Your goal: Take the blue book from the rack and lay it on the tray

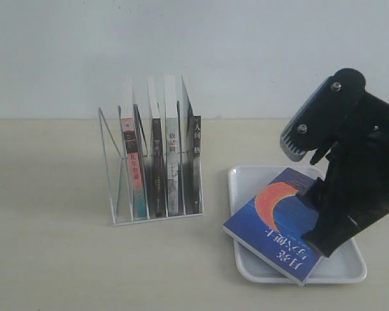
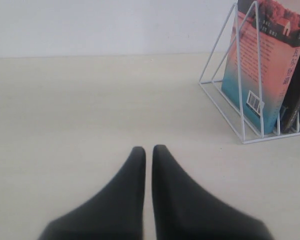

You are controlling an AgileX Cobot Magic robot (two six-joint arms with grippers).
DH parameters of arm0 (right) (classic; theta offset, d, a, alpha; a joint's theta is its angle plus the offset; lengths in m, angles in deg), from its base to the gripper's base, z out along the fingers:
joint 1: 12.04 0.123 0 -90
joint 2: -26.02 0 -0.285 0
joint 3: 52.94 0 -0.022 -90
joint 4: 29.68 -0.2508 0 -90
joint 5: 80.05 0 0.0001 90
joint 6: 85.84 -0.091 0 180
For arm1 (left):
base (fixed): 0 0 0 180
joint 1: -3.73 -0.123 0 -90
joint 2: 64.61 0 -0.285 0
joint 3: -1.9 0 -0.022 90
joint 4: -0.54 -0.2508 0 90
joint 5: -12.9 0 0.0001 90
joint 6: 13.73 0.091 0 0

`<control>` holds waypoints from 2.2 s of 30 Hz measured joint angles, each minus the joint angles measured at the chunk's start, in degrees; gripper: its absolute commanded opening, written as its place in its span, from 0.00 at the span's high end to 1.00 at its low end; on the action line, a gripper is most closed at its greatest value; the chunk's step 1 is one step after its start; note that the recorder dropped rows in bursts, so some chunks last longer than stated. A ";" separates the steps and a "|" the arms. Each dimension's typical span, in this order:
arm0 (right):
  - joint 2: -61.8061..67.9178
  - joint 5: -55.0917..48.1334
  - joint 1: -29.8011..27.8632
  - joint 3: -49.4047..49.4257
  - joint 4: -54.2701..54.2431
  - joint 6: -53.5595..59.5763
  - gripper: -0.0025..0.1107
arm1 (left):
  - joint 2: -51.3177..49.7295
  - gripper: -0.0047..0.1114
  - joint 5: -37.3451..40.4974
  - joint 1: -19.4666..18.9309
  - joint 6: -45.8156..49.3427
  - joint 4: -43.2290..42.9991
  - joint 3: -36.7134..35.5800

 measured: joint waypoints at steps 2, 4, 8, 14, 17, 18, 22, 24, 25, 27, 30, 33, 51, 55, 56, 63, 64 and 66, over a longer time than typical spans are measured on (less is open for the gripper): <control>-0.53 -0.57 0.10 0.01 -0.12 -2.19 0.79 | 0.00 0.92 0.00 0.00 0.00 0.00 0.00; -0.59 -1.48 0.10 0.01 -0.12 -4.41 0.97 | 0.00 0.92 0.00 0.00 0.00 0.00 0.00; -0.59 -3.48 0.10 0.01 -0.36 -6.64 0.95 | 0.00 0.92 0.00 0.00 0.00 0.00 0.00; -0.59 -3.93 0.10 0.01 -0.58 -7.20 0.95 | 0.00 0.92 0.00 0.00 0.00 0.00 0.00; -0.59 -3.93 0.10 0.01 -0.58 -7.20 0.95 | 0.00 0.92 0.00 0.00 0.00 0.00 0.00; -0.59 -3.93 0.10 0.01 -0.58 -7.30 0.95 | 0.00 0.92 0.00 0.00 0.00 0.00 0.00; -0.59 -3.93 0.10 0.01 -0.58 -7.29 0.95 | 0.00 0.92 0.00 0.00 0.00 0.00 0.00; -0.59 -3.93 0.10 0.01 -0.58 -7.29 0.95 | 0.00 0.92 0.00 0.00 0.00 0.00 0.00; -0.59 -3.93 0.10 0.01 -0.58 -7.29 0.95 | 0.00 0.92 0.00 0.00 0.00 0.00 0.00; -0.59 -3.93 0.10 0.01 -0.58 -7.29 0.95 | 0.00 0.92 0.00 0.00 0.00 0.00 0.00; -0.59 -3.93 0.10 0.01 -0.58 -7.29 0.95 | 0.00 0.92 0.00 0.00 0.00 0.00 0.00; -0.59 -3.93 0.10 0.01 -0.58 -7.29 0.95 | 0.00 0.92 0.00 0.00 0.00 0.00 0.00; -23.87 3.26 -12.14 3.28 -2.72 -8.89 0.95 | 0.00 0.92 0.00 0.00 0.00 0.00 0.00; -41.09 18.22 -25.88 15.83 -3.22 -11.47 0.95 | 0.00 0.92 0.00 0.00 0.00 0.00 0.00; -45.13 20.48 -28.40 19.10 -3.35 -11.61 0.95 | 0.00 0.92 0.00 0.00 0.00 0.00 0.00; -62.91 23.63 -35.36 33.34 -4.90 -15.22 0.95 | 0.00 0.92 0.00 0.00 0.00 0.00 0.00; -63.16 23.75 -35.36 34.24 -5.01 -15.71 0.95 | 0.04 0.92 0.00 0.00 0.00 0.00 0.00; -63.29 23.75 -35.36 35.15 -5.27 -16.11 0.95 | 0.14 0.92 0.00 0.00 0.00 0.00 0.00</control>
